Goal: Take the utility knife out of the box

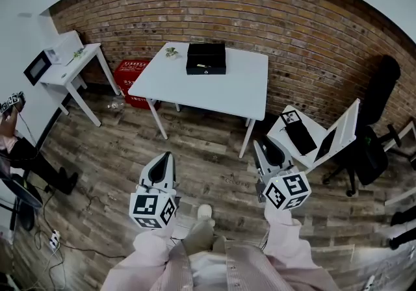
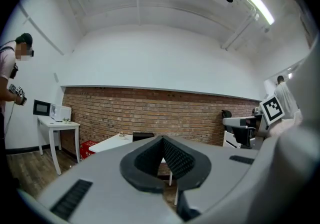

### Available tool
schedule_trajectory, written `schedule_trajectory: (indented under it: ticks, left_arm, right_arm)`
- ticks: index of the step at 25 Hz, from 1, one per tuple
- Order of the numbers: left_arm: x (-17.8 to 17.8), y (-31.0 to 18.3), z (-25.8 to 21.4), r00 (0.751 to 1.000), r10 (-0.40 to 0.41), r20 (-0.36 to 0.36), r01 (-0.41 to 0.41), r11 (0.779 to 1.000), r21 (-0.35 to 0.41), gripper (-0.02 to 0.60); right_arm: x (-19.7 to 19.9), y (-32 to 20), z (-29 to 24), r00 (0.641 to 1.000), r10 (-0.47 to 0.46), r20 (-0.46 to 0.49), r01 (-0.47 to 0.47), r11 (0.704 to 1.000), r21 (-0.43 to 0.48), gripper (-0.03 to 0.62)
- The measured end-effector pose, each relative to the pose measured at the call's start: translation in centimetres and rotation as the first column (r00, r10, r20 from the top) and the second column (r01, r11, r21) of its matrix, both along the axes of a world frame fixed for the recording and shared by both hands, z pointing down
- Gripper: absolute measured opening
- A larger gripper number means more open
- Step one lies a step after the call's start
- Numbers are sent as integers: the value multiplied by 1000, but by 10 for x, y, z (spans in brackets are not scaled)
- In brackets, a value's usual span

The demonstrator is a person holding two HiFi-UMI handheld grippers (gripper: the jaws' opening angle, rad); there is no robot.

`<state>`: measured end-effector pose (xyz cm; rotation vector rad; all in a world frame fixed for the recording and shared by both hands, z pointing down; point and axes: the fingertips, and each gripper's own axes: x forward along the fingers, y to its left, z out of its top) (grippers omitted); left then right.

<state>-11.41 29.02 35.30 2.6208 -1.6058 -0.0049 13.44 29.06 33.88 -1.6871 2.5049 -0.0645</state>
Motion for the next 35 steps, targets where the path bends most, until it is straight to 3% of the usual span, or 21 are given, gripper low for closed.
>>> schedule_trajectory:
  ticks: [4,15,35]
  left_arm:
    - [-1,-10,2,1000,-2,-1,2,1000,-7,-8]
    - [2,-75,20,1000,-10,-6,10,999,-46,-8]
    - [1,-252,35,1000,22,-16,-24,993,-117,-8]
  right_arm:
    - [2,-8,5,1000,6,10,-6,1000,-17,134]
    - [9,-71,24,999,10,41,-8,998,-57,172]
    - [2,-236,41,998,30,62,-22,991,-133,172]
